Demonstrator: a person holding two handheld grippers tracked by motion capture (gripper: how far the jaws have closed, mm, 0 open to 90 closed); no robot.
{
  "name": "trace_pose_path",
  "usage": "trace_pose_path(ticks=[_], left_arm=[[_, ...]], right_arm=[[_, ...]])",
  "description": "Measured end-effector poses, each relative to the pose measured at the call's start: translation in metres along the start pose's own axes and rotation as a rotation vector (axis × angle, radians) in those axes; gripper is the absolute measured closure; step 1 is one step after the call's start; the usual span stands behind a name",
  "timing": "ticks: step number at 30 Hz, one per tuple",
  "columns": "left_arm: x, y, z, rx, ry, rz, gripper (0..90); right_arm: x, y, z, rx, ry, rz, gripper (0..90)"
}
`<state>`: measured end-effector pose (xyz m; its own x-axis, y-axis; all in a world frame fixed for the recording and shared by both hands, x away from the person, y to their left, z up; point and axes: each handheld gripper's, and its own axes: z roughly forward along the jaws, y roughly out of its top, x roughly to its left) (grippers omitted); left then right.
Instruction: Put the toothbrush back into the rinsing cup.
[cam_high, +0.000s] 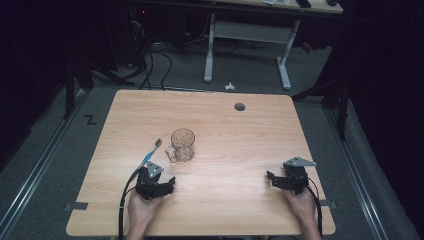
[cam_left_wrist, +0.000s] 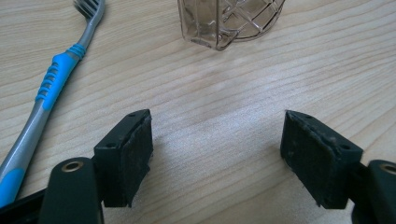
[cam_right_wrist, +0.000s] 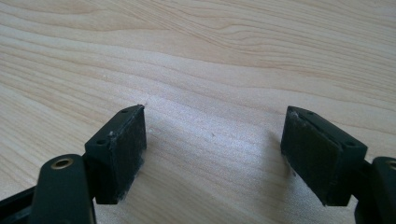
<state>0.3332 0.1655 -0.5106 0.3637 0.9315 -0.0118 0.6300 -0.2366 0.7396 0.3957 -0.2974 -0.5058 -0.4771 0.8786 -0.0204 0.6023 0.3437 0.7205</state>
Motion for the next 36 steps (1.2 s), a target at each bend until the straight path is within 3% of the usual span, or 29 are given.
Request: trace_pose_path(ticks=[9, 11, 15, 22, 27, 36], left_arm=[[0.002, -0.001, -0.006, 0.012, -0.021, 0.021, 32.2], [0.004, -0.002, -0.008, 0.019, -0.048, 0.002, 34.1], [0.004, -0.002, -0.013, 0.026, -0.061, -0.001, 35.7], [0.006, -0.004, -0.017, 0.028, -0.054, 0.008, 37.1], [0.007, -0.006, -0.023, 0.005, -0.052, 0.000, 40.7], [0.016, -0.009, -0.030, 0.005, -0.047, -0.029, 40.6]], right_arm=[[0.000, 0.000, 0.000, 0.000, 0.000, 0.000, 22.5], [0.000, 0.000, 0.000, 0.000, 0.000, 0.000, 22.5], [0.000, 0.000, 0.000, 0.000, 0.000, 0.000, 22.5], [0.000, 0.000, 0.000, 0.000, 0.000, 0.000, 22.4], [0.000, 0.000, 0.000, 0.000, 0.000, 0.000, 22.5], [0.000, 0.000, 0.000, 0.000, 0.000, 0.000, 22.5]])
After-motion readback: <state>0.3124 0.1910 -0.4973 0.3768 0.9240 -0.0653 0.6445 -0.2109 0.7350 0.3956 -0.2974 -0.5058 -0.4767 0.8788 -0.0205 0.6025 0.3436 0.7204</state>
